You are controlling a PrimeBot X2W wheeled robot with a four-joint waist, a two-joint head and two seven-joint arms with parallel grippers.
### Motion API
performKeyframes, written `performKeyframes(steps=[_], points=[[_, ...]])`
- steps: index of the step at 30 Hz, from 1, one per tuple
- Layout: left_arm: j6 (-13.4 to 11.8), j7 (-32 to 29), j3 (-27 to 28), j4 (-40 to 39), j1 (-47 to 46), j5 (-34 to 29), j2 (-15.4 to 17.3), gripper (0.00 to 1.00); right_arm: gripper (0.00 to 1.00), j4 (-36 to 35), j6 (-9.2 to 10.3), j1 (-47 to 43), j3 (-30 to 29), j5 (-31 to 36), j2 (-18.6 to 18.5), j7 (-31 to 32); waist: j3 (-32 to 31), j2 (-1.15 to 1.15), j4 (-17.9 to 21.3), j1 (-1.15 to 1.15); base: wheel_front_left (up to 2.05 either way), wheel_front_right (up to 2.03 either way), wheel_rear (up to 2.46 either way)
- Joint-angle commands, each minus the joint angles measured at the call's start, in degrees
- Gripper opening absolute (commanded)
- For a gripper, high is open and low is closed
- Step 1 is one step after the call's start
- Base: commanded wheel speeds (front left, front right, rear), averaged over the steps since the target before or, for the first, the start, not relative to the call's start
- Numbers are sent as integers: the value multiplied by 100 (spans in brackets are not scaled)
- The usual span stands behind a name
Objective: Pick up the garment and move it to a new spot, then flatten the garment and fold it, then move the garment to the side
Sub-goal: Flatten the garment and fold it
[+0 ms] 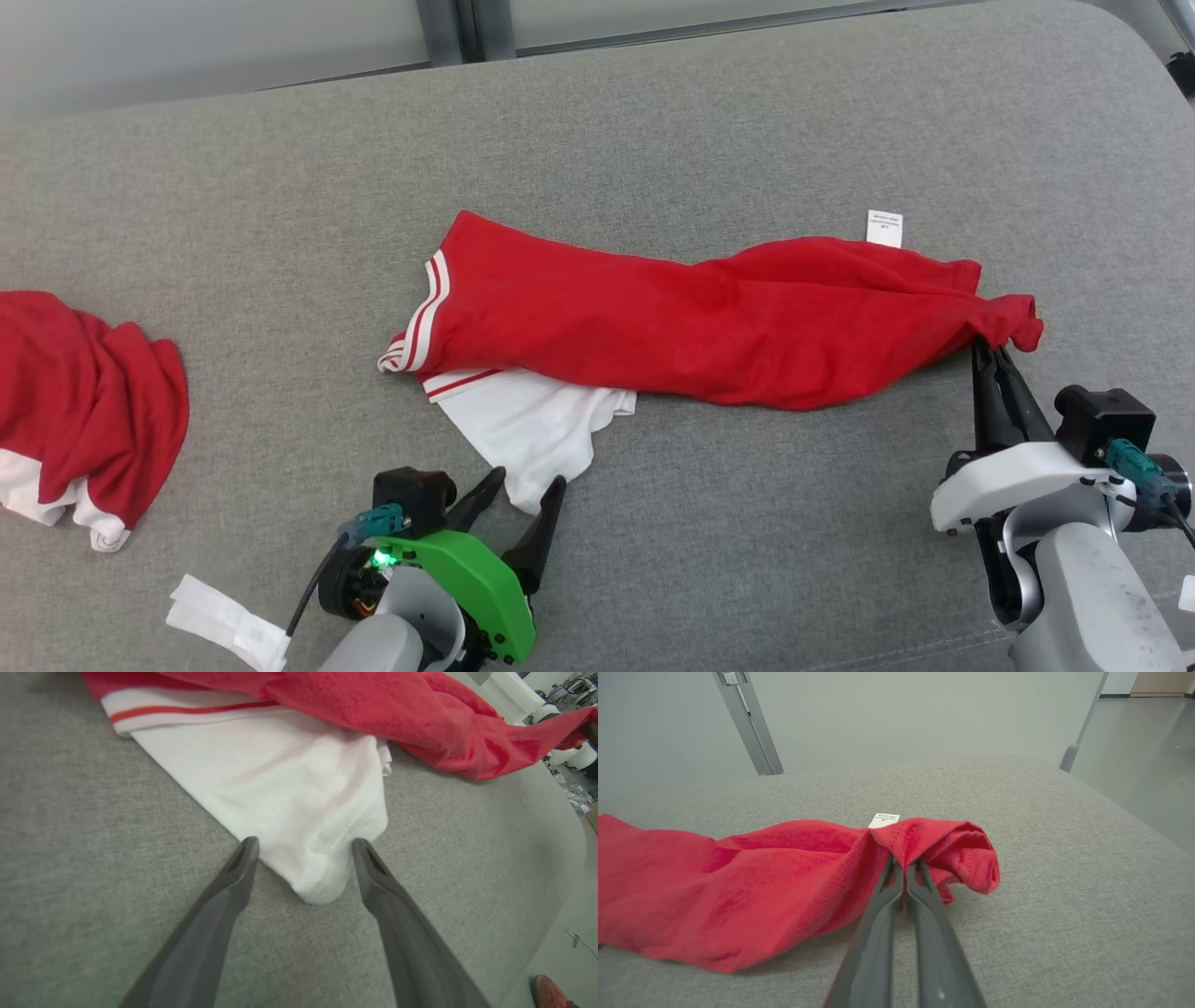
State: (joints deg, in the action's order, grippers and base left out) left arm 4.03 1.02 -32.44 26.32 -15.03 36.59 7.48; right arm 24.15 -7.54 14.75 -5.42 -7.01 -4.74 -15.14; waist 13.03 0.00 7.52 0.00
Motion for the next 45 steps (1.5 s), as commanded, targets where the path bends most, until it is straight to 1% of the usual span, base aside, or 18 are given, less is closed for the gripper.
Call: performKeyframes(steps=[1, 4, 5, 6, 7, 12, 15, 19, 23, 29, 33, 37, 38, 39, 40, 41, 43, 45], points=[[-73, -125, -23, 110, -53, 26, 7, 100, 0, 16, 10, 45, 15, -22, 3, -1, 17, 0, 49, 0, 0, 0, 0], [-92, -203, -80, 114, -29, 13, 25, 100, 0, 11, 10, 29, 21, -27, -3, -1, 25, 0, 84, 0, 0, 0, 0], [-97, -152, -123, 84, -39, -79, 69, 69, 0, 4, 10, 14, 21, -31, -1, -1, 28, 0, 94, 0, 0, 0, 0], [-117, -89, -153, 58, -51, -161, 104, 27, 0, -2, 10, -2, 22, -36, -1, -1, 30, 0, 100, 0, 0, 0, 0], [-122, -43, -227, 51, -64, -299, 170, 0, 0, -8, 10, -17, 27, -42, 3, -1, 31, 0, 109, 0, 0, 0, 0], [-317, 578, -481, -189, -258, -1052, 453, 0, 0, -21, 10, -70, 63, -99, -4, -1, 20, 0, 117, 0, 0, 0, 0], [-371, 1051, -395, -590, -356, -1247, 661, 0, 0, -28, 10, -60, 77, -206, -64, 0, -13, 0, 96, 0, 0, 0, 0], [-630, 1336, -49, -1412, -442, -1480, 1000, 0, 0, -36, 10, -11, 74, -516, -155, 0, -101, 0, 53, 0, 0, 0, 0], [-767, 1386, 417, -2408, -533, -1615, 1485, 0, 0, -128, 10, 144, 69, -841, -393, 0, -175, 0, 27, 0, 0, 0, 0], [-656, 1128, 905, -3741, -787, -1477, 2125, 0, 0, -249, 10, 579, 181, -1217, -797, 54, -253, 0, 45, 0, 0, 0, 0], [-684, 906, 1159, -4360, -931, -1410, 2397, 0, 0, -362, 10, 861, 151, -1172, -967, 124, -241, 0, 40, 0, 0, 0, 0], [-657, 766, 1313, -4574, -864, -1198, 2503, 0, 0, -411, 10, 978, 134, -1165, -963, 282, -154, 0, 30, 0, 0, 0, 0], [-626, 726, 1304, -4559, -816, -1138, 2528, 0, 8, -354, 10, 999, 187, -1161, -940, 376, -123, 0, 39, 0, 0, 0, 0], [-591, 719, 1285, -4519, -745, -997, 2485, 0, 36, -261, 10, 1047, 271, -1193, -895, 489, -81, 0, 57, 0, 0, 0, 0], [-564, 725, 1277, -4476, -705, -898, 2437, 0, 45, -155, 10, 1095, 321, -1257, -863, 572, -53, 0, 70, 0, 0, 0, 0], [-517, 729, 1246, -4397, -668, -853, 2423, 0, 67, 19, 10, 1172, 404, -1288, -846, 660, -13, 0, 80, 0, 0, 0, 0], [-444, 786, 1189, -4220, -646, -736, 2362, 0, 100, 334, 10, 1364, 550, -1329, -785, 650, 55, 0, 91, 0, 0, 0, 0], [-369, 877, 1132, -3994, -665, -729, 2323, 0, 100, 655, 10, 1578, 555, -1211, -748, 394, 120, 0, 94, 0, 0, 0, 0]])
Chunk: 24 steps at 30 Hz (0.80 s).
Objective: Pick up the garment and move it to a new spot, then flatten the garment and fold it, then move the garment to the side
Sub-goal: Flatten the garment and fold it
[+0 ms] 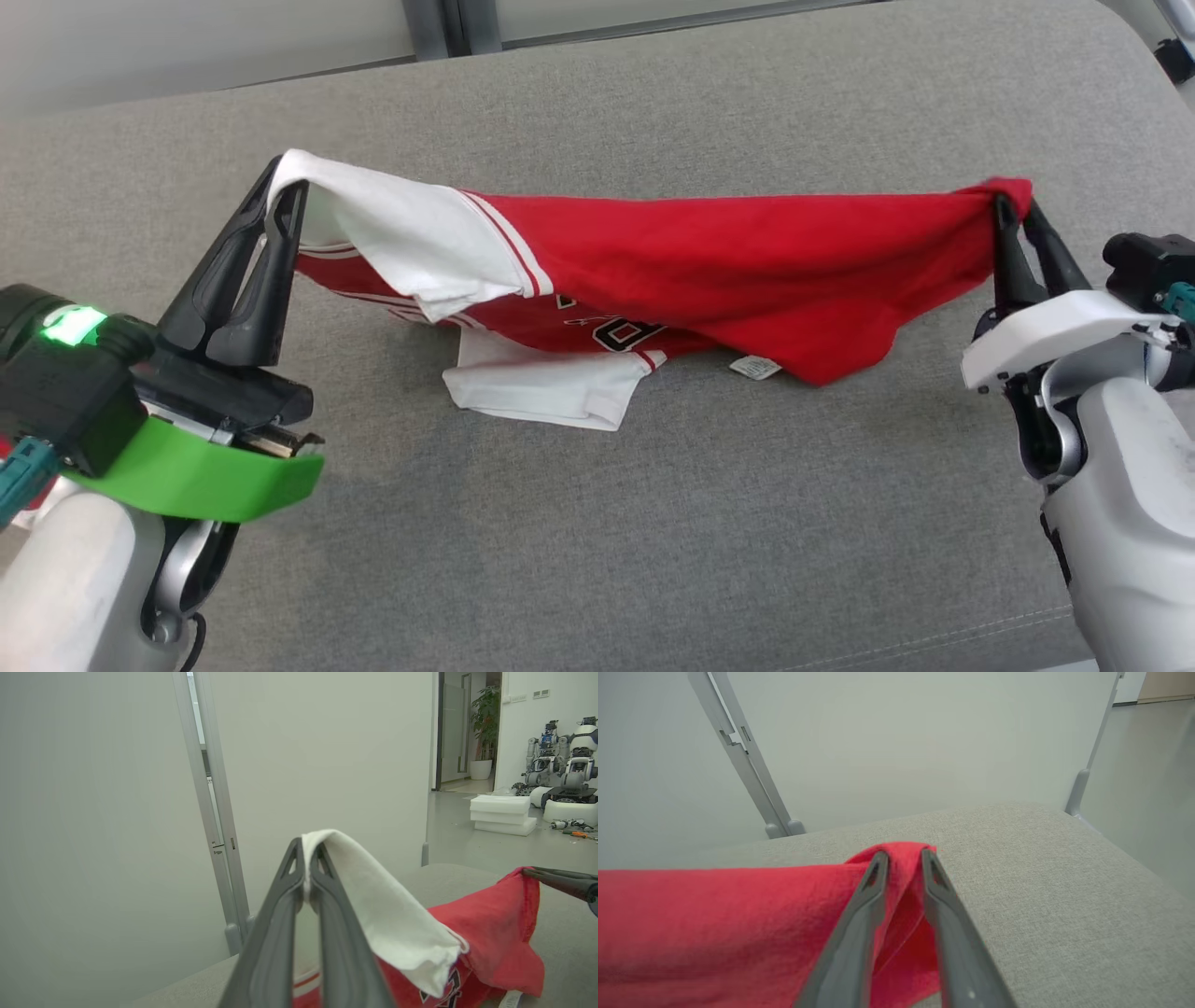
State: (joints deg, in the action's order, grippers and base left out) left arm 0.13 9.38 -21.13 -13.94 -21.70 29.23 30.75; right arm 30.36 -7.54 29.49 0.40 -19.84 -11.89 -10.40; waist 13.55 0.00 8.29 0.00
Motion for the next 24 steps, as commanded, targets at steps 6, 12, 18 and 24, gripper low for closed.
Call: performKeyframes(steps=[6, 12, 18, 24], points=[[98, 354, -53, 536, -125, -131, -153, 0, 100, 457, 10, 155, -3, 364, 156, -462, 199, 0, -33, 0, 0, 0, 0], [125, 523, 100, 741, -168, -184, -219, 0, 100, 201, 10, -622, 629, 155, 242, -481, 311, 0, -63, 0, 0, 0, 0], [197, 566, 219, 826, -129, -249, -233, 0, 100, -73, 10, -1197, 1476, -279, 347, -479, 407, 0, -31, 0, 0, 0, 0], [278, 585, 199, 934, -212, -322, -268, 0, 100, 181, 9, -1127, 1674, -362, 504, -478, 397, 0, -38, 0, 0, 0, 0]])
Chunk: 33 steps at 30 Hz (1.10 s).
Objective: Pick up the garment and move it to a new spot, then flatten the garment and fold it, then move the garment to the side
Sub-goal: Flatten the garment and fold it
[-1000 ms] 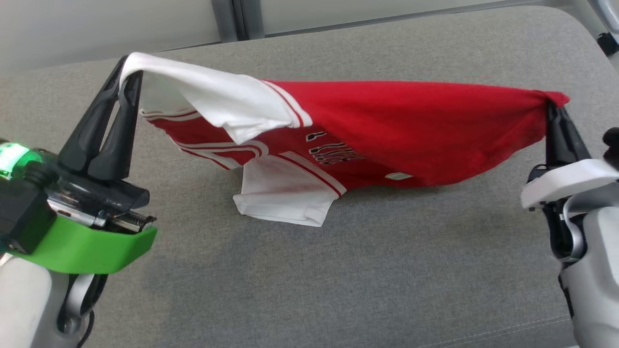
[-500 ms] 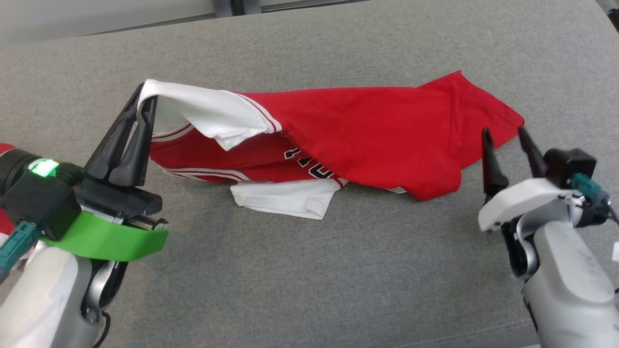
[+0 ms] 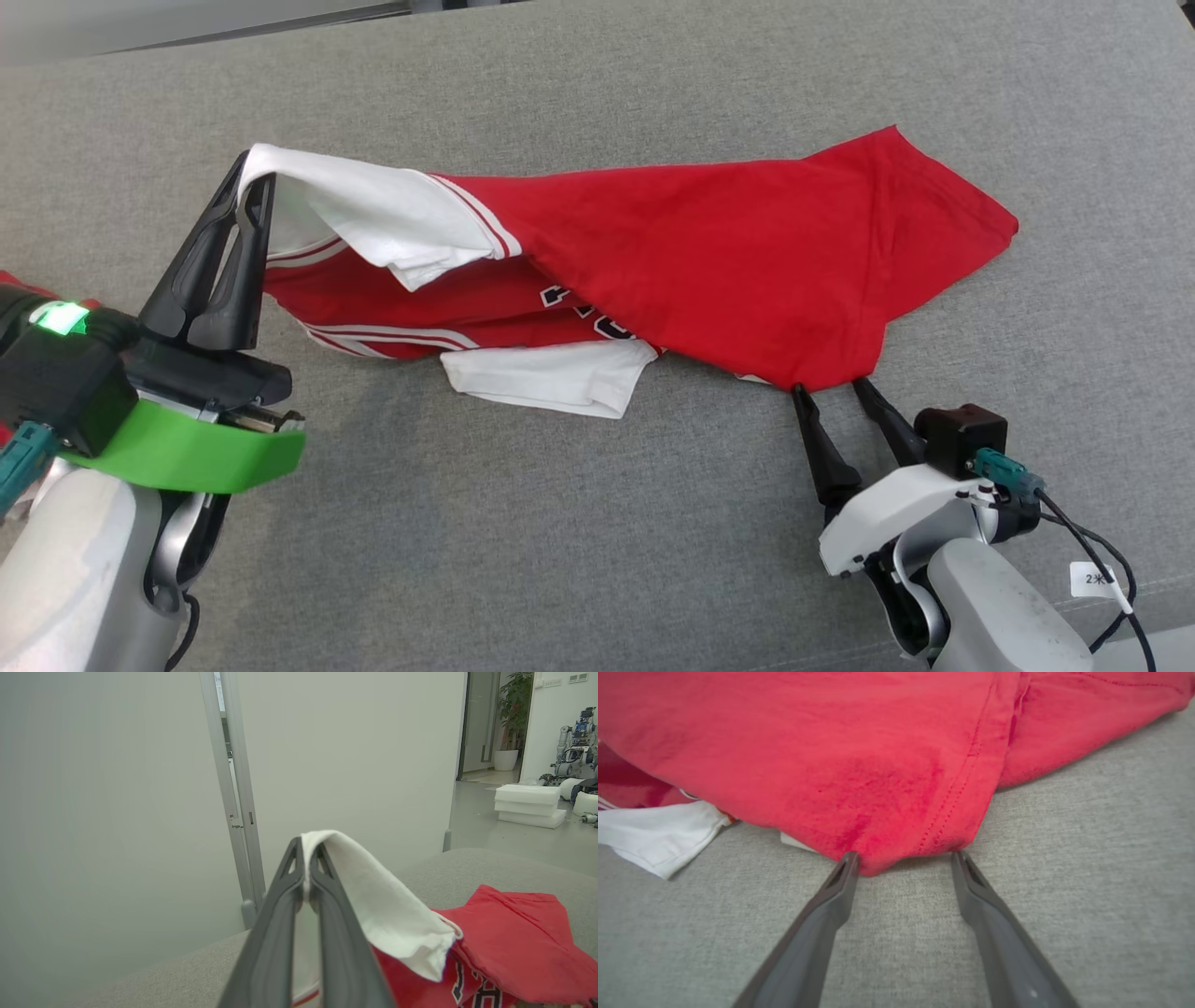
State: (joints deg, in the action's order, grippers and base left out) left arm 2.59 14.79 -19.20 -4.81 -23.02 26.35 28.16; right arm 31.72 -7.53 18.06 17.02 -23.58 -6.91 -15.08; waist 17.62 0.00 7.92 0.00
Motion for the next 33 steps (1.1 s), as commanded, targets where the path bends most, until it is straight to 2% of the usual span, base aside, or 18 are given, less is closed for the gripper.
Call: performKeyframes(steps=[1, 2, 3, 4, 5, 6, 12, 19, 22, 24, 27, 29, 31, 33], points=[[39, 45, 3, 32, -83, -25, -13, 0, 99, 37, 8, 38, 11, 44, 5, -11, -21, 0, -2, 0, 0, 0, 0], [38, 46, 1, 45, -81, -27, -15, 0, 82, 5, 8, 50, -13, 58, 9, -11, -38, 0, -1, 0, 0, 0, 0], [44, 44, 2, 56, -76, -27, -16, 0, 45, -24, 8, 43, -30, 47, 15, -11, -52, 0, 1, 0, 0, 0, 0], [46, 42, 4, 68, -63, -27, -18, 0, 28, -86, 8, 39, -24, 64, -11, -12, -74, 0, 5, 0, 0, 0, 0], [48, 42, 8, 74, -52, -29, -18, 0, 7, -143, 8, 32, -33, 95, -52, -12, -92, 0, 9, 0, 0, 0, 0], [48, 39, 18, 83, -37, -34, -20, 0, 0, -209, 9, 7, -44, 132, -93, -12, -116, 0, 16, 0, 0, 0, 0], [81, 44, 54, 79, 8, -71, -49, 0, 0, -791, 9, -152, -197, 218, -289, -13, -319, 0, 66, 0, 0, 0, 0], [189, 35, 8, 4, -106, -88, 24, 0, 0, -1668, 9, -153, -581, -249, -687, -13, -707, 0, 132, 0, 0, 0, 0], [251, -36, -60, -49, -254, -54, 58, 0, 0, -1995, 8, 3, -813, -521, -961, 194, -882, 0, 145, 0, 0, 0, 0], [294, -142, -126, -77, -316, 38, 78, 0, 0, -2101, 8, 22, -864, -708, -1084, 591, -950, 0, 154, 0, 0, 0, 0], [359, -492, -287, -18, -392, 169, 142, 0, 0, -1912, 8, 185, -815, -803, -1210, 1431, -979, 0, 177, 0, 0, 0, 0], [392, -690, -410, 73, -424, 301, 157, 0, 0, -1629, 4, 433, -657, -862, -1062, 1872, -940, 0, 183, 0, 0, 0, 0], [408, -766, -471, 158, -450, 413, 120, 0, 0, -1322, 5, 681, -495, -873, -911, 2046, -878, 0, 180, 0, 0, 0, 0], [424, -774, -523, 274, -517, 433, 87, 0, 0, -886, 5, 1056, -314, -783, -718, 1953, -777, 0, 163, 0, 0, 0, 0]])
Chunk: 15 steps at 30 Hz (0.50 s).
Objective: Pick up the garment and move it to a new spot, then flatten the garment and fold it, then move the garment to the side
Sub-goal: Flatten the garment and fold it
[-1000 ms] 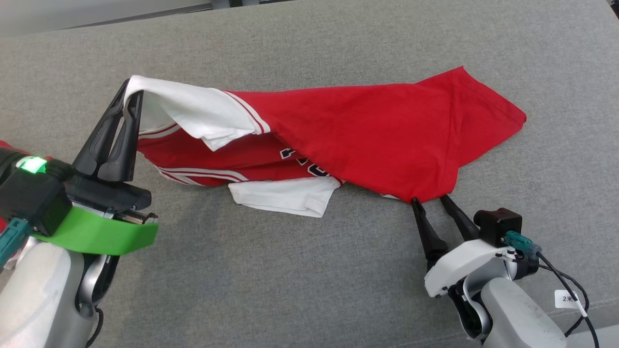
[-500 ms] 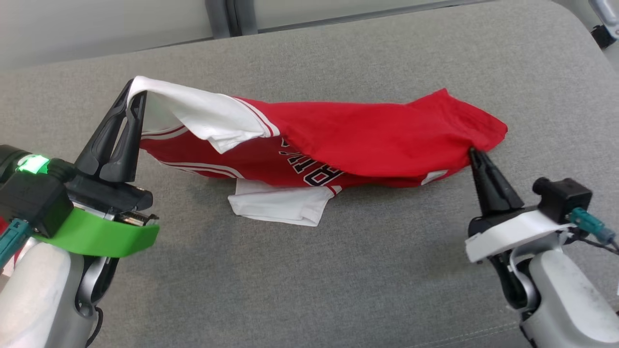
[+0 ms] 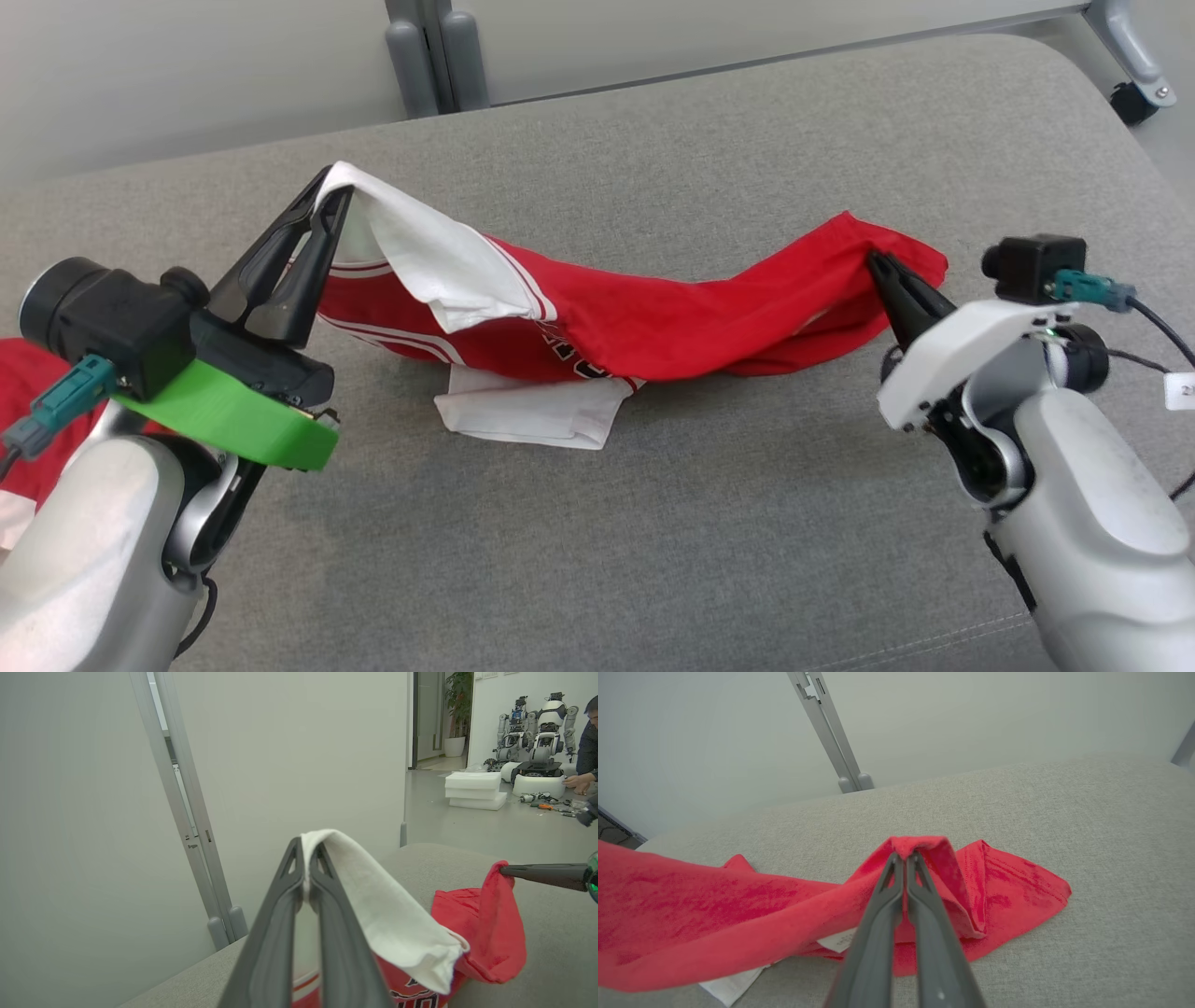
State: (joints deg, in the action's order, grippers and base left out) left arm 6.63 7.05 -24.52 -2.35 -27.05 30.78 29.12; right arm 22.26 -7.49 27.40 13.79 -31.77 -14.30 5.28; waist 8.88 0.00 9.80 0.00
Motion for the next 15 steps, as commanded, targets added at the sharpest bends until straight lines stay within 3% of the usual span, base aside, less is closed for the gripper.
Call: performKeyframes(steps=[1, 2, 3, 7, 15], points=[[26, 30, -8, 80, -137, -9, -20, 0, 0, 238, 0, 259, 76, 86, 109, -208, 137, 0, -38, 0, 0, 0, 0], [28, 85, -7, 155, -170, 0, -50, 0, 38, 455, 0, 413, 171, 152, 216, -405, 196, 0, -68, 0, 0, 0, 0], [24, 117, -13, 221, -199, -10, -60, 0, 100, 615, 0, 521, 219, 181, 295, -595, 241, 0, -95, 0, 0, 0, 0], [19, 291, 6, 581, -311, -50, -102, 0, 100, 1112, 2, 776, 545, 105, 410, -1133, 419, 0, -208, 0, 0, 0, 0], [10, 583, 86, 996, -185, -15, -98, 0, 100, 1044, 2, 446, 983, -234, -67, -1453, 683, 0, -289, 0, 0, 0, 0]])
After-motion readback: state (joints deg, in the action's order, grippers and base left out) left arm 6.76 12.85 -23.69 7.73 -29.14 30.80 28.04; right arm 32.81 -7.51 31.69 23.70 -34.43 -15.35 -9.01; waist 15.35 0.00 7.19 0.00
